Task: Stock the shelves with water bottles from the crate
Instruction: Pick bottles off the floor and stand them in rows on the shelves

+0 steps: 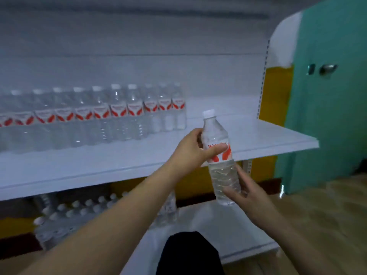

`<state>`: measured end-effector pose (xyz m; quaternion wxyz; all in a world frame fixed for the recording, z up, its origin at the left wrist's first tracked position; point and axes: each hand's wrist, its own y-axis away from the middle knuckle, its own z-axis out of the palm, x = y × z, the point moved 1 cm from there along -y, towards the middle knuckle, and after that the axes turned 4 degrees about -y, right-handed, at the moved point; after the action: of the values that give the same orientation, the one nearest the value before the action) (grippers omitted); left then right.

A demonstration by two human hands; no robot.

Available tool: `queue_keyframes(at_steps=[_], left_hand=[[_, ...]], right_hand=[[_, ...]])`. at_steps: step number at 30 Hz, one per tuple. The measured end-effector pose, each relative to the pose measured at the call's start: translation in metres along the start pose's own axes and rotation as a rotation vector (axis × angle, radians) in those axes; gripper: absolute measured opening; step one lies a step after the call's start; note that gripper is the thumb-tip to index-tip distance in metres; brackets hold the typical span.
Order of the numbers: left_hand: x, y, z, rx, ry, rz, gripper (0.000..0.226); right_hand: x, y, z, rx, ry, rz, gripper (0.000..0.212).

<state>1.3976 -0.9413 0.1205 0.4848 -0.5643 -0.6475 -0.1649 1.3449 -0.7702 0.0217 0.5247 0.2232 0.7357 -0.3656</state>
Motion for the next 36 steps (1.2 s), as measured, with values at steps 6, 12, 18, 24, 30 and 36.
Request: queue_keyframes(at_steps=[6, 12, 18, 24, 30, 36], left_hand=[[0.014, -0.03, -0.109, 0.127, -0.22, 0.097, 0.121], [-0.015, -0.08, -0.15, 0.148, -0.429, 0.125, 0.107], [-0.049, -0.14, -0.186, 0.09, -0.576, 0.135, 0.106], [-0.081, -0.193, -0.215, 0.298, -1.391, 0.208, 0.109], [-0.107, -0.221, -0.232, 0.343, -1.409, 0.198, 0.109], [-0.124, -0.234, -0.231, 0.373, -1.475, 0.217, 0.11]], right_hand=[[-0.042, -0.103, 0.067, -0.121, 0.156, -0.116, 0.074], [-0.033, -0.191, 0.112, -0.193, 0.292, -0.133, 0.069], [-0.015, -0.261, 0.139, -0.221, 0.304, -0.098, 0.062], [-0.001, -0.324, 0.171, -0.185, 0.363, -0.039, 0.07], [0.014, -0.368, 0.185, -0.132, 0.374, -0.017, 0.06], [0.023, -0.379, 0.196, -0.027, 0.354, 0.0, 0.046]])
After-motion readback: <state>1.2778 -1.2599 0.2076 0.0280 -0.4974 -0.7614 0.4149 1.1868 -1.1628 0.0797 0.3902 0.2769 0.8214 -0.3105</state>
